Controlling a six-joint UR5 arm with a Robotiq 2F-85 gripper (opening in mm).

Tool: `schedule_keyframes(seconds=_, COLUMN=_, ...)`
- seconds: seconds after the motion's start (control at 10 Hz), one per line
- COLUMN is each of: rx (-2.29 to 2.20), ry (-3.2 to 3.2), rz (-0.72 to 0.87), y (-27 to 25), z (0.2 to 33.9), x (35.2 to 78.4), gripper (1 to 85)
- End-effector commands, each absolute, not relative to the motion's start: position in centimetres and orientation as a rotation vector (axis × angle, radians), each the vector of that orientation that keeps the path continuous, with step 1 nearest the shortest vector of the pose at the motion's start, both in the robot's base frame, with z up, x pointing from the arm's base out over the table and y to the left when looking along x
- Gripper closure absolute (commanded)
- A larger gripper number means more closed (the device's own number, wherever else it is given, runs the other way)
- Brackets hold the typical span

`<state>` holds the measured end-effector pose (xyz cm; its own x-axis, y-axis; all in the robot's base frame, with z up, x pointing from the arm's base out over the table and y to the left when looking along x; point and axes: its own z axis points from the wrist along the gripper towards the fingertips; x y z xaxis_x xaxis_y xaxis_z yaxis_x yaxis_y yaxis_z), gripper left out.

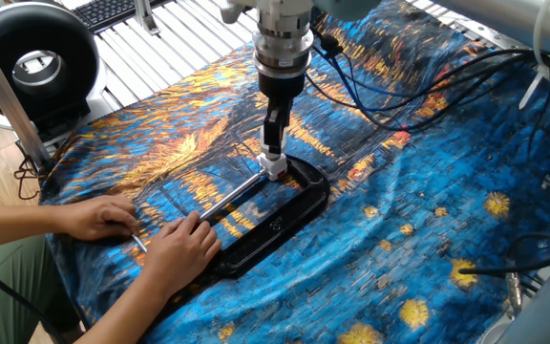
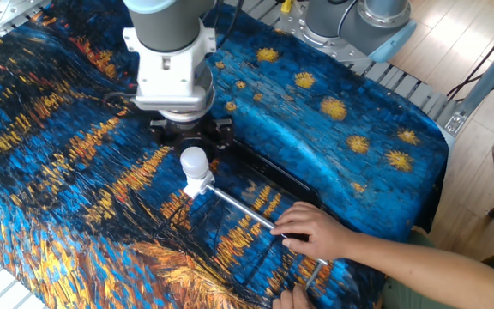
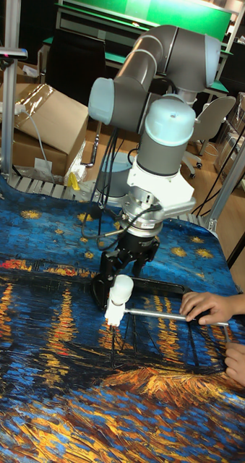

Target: Take out the light bulb by rotating it

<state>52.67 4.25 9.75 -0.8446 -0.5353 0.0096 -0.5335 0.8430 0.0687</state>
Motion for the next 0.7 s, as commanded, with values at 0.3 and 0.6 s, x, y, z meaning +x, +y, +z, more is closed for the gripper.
schedule_keyframes(seconds=0.3, rx=0.577, ry=-3.063, rz=-0.063, y=3.8, z=9.8, x=53.5, gripper=21.7)
schedule_keyframes(seconds=0.6, rx=0.514, ry=-3.077, rz=-0.064, y=4.0, z=9.4, x=53.9, gripper=22.0)
